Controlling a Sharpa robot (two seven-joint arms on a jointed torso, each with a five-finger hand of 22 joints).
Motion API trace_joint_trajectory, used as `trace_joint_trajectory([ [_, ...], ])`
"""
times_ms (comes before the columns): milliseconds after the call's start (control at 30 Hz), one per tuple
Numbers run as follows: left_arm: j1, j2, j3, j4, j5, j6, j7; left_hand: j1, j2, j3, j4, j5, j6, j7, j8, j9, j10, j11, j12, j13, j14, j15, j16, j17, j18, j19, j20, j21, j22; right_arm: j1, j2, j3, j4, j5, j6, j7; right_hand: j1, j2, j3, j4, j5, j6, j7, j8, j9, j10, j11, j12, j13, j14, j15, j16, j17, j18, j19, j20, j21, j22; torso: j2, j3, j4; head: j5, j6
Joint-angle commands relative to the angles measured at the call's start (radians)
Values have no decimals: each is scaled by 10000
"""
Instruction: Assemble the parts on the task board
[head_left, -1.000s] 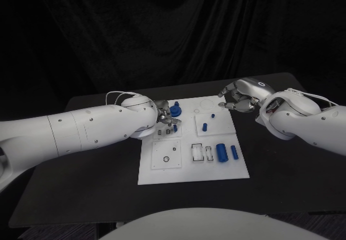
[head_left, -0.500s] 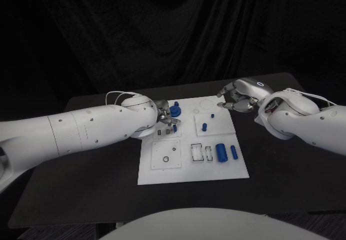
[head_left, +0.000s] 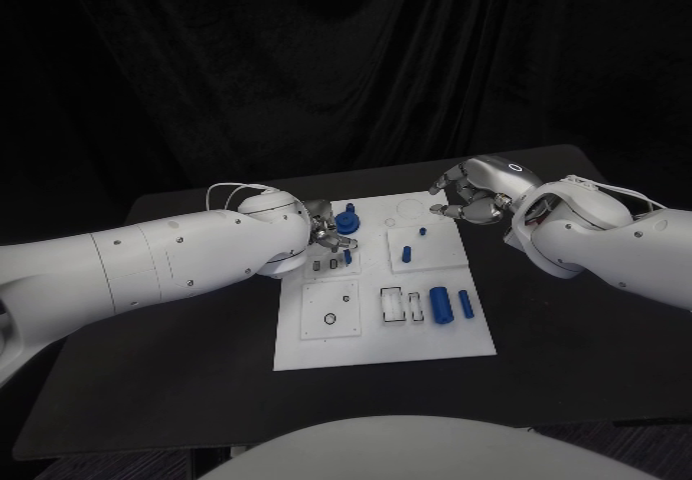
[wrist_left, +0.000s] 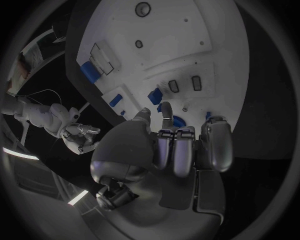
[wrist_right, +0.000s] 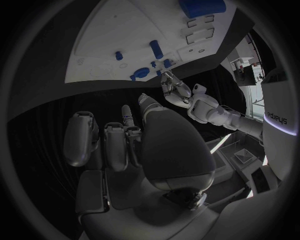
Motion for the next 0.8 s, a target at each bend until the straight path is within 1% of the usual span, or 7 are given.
trace_joint_trajectory([
  [33, -18, 42, 2, -19, 0, 148, 139, 97, 16, 51, -45, 50, 62, -23, -79, 16, 1020, -64, 26, 2624, 1038, -64, 64, 2632, -65, -11, -85, -60, -11, -30, 7, 7, 32, 67, 15, 36, 105, 18, 29, -24, 47, 85, 19, -28, -9, 45, 50, -41, 1584, 561, 69, -44, 1056, -29, -7, 66, -39, 1742, 1, -6, -5, 36, -2],
  [200, -33, 71, -15, -78, 0, 245, 157, 50, 33, 74, -28, 48, 68, -14, -123, 37, 1020, -60, 26, 2624, 1038, -66, 64, 2632, -67, -4, -88, -62, -1, -30, -1, 7, 34, 79, 23, 34, 105, 18, 29, -24, 47, 85, 19, -28, -9, 45, 50, -41, 1584, 561, 69, -44, 1056, -29, -7, 66, -39, 1742, -9, -7, -5, 25, -2],
  [367, -56, 120, -38, -148, 0, 288, 255, 7, 36, 87, -16, 37, 71, -9, -163, 55, 1020, -56, 26, 2624, 1038, -65, 64, 2632, -64, -11, -90, -78, -18, -30, -8, 7, 27, 83, 32, 26, 105, 18, 29, -24, 47, 85, 19, -28, -9, 45, 50, -41, 1584, 561, 69, -44, 1056, -29, -7, 66, -39, 1742, -5, -9, 1, -23, -2],
  [533, -84, 174, -68, -211, 0, 285, 391, -90, 43, 118, 16, 2, 53, 13, -280, 93, 1020, -43, 26, 2624, 1038, -57, 64, 2632, -62, -17, -87, -103, -33, -30, 1, 7, 26, 84, 56, 10, 105, 18, 29, -24, 47, 85, 19, -28, -9, 45, 50, -41, 1584, 561, 69, -44, 1056, -29, -7, 66, -39, 1742, -3, -10, -18, 4, -2],
  [600, -106, 195, -75, -233, 0, 272, 427, -90, 43, 118, 16, 2, 53, 13, -280, 93, 1020, -43, 26, 2624, 1038, -57, 64, 2632, -62, -17, -87, -103, -33, -30, -5, 7, 31, 85, 63, 1, 89, 24, 26, -7, 47, 96, 26, -36, -19, 34, 62, -50, 1570, 556, 79, -61, 1036, -27, -11, 75, -54, 1738, -2, -14, -17, -5, -2],
  [667, -125, 208, -78, -250, 0, 253, 450, -105, 44, 122, 21, -4, 53, 15, -297, 99, 1020, -40, 26, 2624, 1038, -55, 64, 2632, -62, -16, -87, -105, -33, -29, -13, 7, 35, 85, 68, -7, 89, 24, 26, -7, 47, 96, 26, -36, -19, 34, 62, -50, 1570, 556, 79, -61, 1036, -27, -11, 75, -54, 1738, -1, -16, -2, -32, -2],
  [800, -152, 219, -82, -285, 0, 208, 519, -118, 46, 127, 25, -7, 51, 17, -317, 104, 1020, -37, 26, 2624, 1038, -54, 64, 2632, -62, -16, -85, -109, -35, -29, -27, 7, 42, 85, 79, -26, 89, 24, 26, -7, 47, 96, 26, -36, -19, 34, 62, -50, 1570, 556, 79, -61, 1036, -27, -11, 75, -54, 1738, -6, -17, -7, -32, -2],
])
